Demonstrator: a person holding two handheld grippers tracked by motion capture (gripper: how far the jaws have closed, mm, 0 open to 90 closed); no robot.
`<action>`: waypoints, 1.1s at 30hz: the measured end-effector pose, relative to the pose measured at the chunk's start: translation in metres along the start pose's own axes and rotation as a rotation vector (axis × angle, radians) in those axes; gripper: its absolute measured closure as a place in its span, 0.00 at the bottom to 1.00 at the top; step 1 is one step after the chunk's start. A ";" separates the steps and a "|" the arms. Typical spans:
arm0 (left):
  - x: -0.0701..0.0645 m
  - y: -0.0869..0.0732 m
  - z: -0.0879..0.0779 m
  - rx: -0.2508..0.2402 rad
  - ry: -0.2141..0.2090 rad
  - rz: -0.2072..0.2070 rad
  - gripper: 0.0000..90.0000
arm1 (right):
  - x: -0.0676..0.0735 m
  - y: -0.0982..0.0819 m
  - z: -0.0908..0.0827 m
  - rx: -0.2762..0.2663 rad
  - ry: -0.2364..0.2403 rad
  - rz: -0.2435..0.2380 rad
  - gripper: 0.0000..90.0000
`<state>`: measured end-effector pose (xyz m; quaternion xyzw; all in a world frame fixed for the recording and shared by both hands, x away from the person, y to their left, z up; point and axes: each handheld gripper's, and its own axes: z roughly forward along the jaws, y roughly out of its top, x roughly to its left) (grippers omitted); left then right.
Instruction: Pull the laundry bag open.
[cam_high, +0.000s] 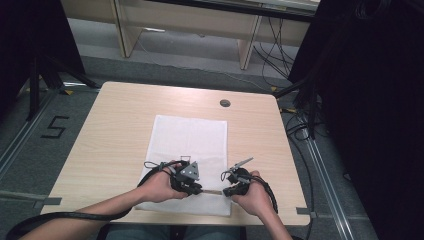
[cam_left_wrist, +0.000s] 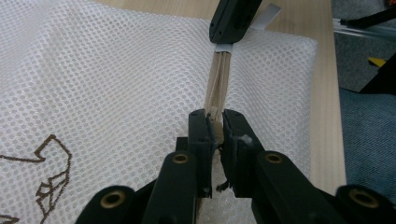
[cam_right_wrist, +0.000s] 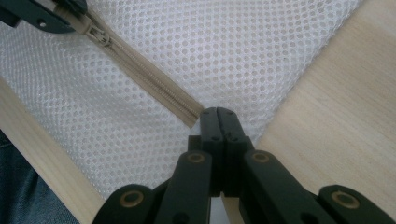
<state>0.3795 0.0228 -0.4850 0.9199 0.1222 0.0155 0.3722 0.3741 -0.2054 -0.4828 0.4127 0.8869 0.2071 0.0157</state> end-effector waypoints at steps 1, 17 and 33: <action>0.000 0.000 0.000 0.002 0.000 0.006 0.91 | 0.000 0.000 0.000 0.000 0.000 0.002 1.00; 0.004 -0.008 0.005 -0.004 0.008 0.015 0.91 | 0.001 0.000 0.000 -0.004 -0.004 -0.008 1.00; 0.008 -0.013 0.001 0.000 -0.001 0.001 0.91 | 0.001 0.000 0.000 -0.005 0.002 -0.016 1.00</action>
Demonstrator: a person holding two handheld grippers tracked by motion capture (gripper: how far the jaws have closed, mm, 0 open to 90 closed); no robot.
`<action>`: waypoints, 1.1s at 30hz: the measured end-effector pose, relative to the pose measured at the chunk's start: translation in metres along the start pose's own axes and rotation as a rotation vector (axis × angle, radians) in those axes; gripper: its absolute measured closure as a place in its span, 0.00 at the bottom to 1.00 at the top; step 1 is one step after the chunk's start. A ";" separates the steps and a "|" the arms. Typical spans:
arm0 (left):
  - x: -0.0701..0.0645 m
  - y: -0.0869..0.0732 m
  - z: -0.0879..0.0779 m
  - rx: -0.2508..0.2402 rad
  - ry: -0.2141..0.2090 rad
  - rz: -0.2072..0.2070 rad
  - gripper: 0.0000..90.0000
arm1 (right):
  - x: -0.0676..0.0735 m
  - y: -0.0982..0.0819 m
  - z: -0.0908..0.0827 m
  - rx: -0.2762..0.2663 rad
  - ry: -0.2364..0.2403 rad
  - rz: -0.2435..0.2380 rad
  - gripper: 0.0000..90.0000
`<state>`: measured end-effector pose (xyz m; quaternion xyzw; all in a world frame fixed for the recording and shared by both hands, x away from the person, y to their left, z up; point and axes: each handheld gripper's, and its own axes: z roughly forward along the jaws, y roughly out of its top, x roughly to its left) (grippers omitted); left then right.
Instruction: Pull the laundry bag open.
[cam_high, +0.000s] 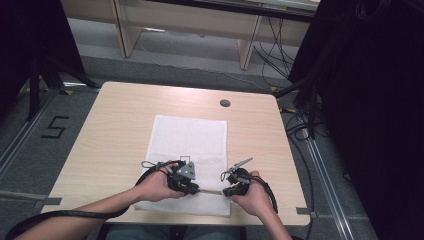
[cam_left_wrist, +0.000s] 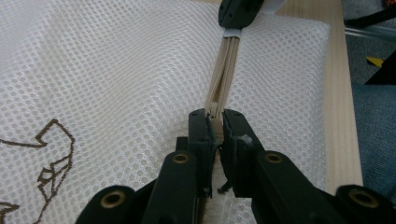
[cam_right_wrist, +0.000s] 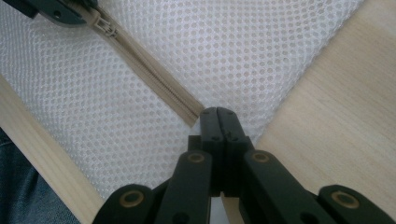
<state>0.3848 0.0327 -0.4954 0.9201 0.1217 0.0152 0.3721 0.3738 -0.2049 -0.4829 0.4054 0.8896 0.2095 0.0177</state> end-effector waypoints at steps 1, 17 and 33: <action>0.000 0.000 0.000 0.001 -0.004 0.006 0.91 | 0.000 0.000 0.000 0.000 0.000 0.000 1.00; 0.004 0.000 0.003 0.001 0.000 -0.033 0.91 | 0.000 0.001 0.000 0.017 0.001 0.000 1.00; 0.017 -0.016 -0.025 0.057 0.045 -0.032 0.91 | 0.002 0.001 -0.002 0.036 -0.030 0.010 1.00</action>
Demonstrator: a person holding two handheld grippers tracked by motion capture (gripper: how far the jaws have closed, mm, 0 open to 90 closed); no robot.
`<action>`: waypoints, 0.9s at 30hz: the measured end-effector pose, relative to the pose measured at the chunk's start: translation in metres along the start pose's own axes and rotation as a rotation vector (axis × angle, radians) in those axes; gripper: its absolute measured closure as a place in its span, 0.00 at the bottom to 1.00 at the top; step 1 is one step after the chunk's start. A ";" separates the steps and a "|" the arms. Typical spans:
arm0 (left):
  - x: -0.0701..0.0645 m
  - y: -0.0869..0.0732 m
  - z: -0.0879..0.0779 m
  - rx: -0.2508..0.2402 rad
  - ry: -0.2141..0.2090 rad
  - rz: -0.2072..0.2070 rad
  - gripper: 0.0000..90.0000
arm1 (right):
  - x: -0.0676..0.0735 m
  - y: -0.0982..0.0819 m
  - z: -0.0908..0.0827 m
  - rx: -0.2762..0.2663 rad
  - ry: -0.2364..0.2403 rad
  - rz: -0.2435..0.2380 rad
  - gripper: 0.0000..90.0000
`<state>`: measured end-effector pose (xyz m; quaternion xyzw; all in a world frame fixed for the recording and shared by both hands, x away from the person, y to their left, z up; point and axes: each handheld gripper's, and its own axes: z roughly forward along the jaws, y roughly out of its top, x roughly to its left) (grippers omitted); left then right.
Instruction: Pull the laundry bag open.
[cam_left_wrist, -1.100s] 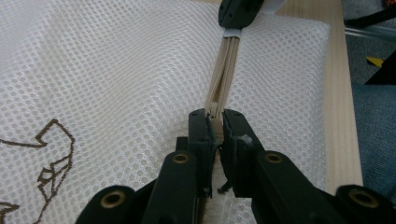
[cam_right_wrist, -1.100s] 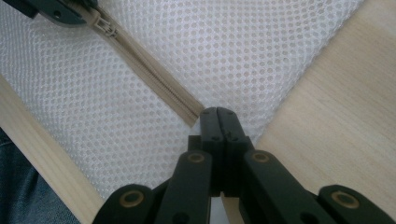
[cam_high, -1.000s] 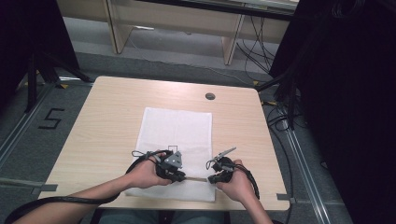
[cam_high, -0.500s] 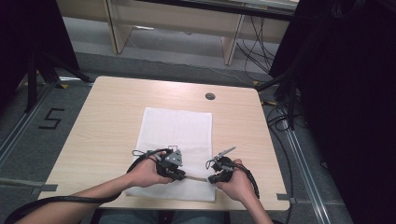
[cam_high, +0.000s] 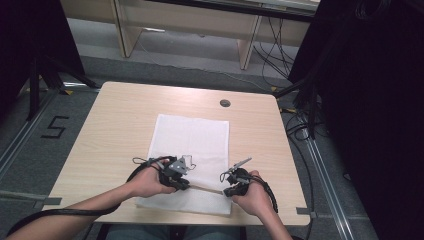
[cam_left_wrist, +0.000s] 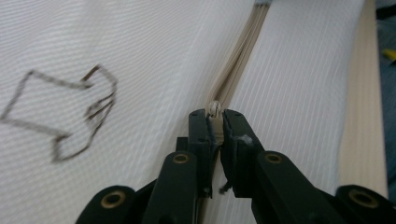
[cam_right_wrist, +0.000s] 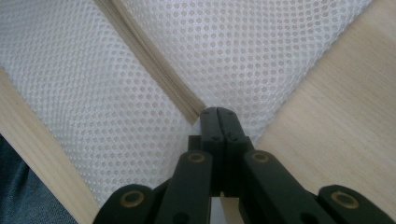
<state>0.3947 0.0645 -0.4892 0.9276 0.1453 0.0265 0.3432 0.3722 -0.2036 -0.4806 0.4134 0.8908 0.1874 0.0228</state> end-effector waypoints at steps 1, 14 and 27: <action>0.001 -0.002 -0.003 -0.018 -0.015 -0.017 0.91 | 0.000 0.000 0.000 0.002 0.005 0.011 1.00; -0.005 -0.011 -0.011 0.010 -0.003 0.009 0.91 | -0.001 0.000 0.000 -0.012 0.004 -0.026 1.00; 0.003 -0.033 -0.030 0.021 0.033 -0.005 0.91 | 0.000 0.000 0.000 -0.002 -0.013 -0.018 1.00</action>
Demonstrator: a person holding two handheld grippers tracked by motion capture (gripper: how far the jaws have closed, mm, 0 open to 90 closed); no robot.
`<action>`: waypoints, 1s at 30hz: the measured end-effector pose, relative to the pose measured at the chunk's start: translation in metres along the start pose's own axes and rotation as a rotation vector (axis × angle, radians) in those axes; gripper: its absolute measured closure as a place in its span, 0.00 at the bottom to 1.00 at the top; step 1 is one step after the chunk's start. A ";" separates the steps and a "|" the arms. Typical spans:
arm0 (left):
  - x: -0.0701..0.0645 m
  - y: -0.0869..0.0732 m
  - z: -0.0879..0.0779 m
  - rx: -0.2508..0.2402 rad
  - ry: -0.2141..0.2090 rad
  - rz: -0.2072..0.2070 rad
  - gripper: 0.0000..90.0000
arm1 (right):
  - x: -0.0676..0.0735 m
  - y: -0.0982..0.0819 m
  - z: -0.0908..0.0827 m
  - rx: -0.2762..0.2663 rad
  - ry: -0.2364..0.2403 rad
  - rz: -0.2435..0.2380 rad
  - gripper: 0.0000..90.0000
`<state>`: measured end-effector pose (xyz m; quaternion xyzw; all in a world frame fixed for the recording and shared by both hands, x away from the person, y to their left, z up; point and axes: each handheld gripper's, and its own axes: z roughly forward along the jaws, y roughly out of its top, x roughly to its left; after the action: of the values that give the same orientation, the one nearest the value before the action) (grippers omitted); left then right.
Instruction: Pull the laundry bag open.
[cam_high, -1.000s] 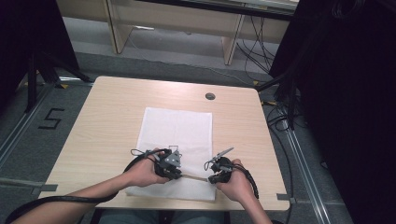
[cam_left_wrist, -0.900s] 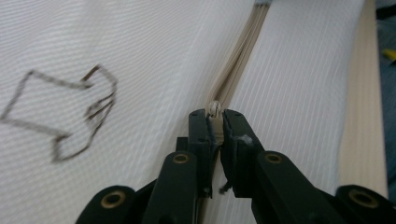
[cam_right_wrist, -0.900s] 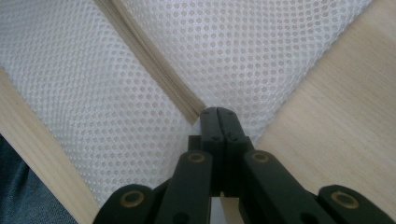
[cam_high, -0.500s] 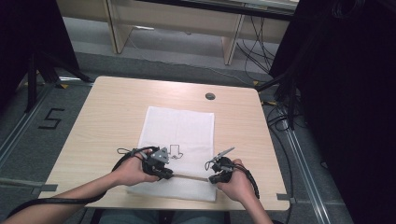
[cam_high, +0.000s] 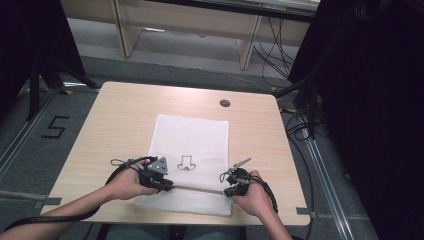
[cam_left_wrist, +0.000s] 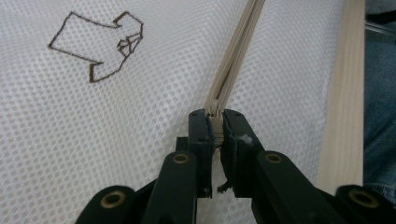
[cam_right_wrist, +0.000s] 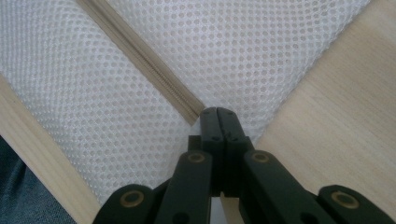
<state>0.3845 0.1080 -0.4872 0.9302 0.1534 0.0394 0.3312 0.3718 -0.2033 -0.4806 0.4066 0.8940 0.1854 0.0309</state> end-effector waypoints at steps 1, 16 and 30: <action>0.001 -0.003 -0.001 0.008 0.012 -0.007 0.91 | -0.001 0.000 0.001 -0.008 0.016 -0.014 1.00; 0.009 -0.025 -0.017 -0.022 0.015 -0.089 0.91 | -0.002 0.000 0.001 -0.018 0.019 -0.019 1.00; 0.007 -0.028 -0.019 -0.020 0.008 -0.092 0.91 | -0.003 0.000 0.001 -0.018 0.020 -0.018 1.00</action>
<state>0.3807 0.1420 -0.4904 0.9187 0.1967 0.0292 0.3412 0.3734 -0.2051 -0.4818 0.3964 0.8963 0.1970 0.0274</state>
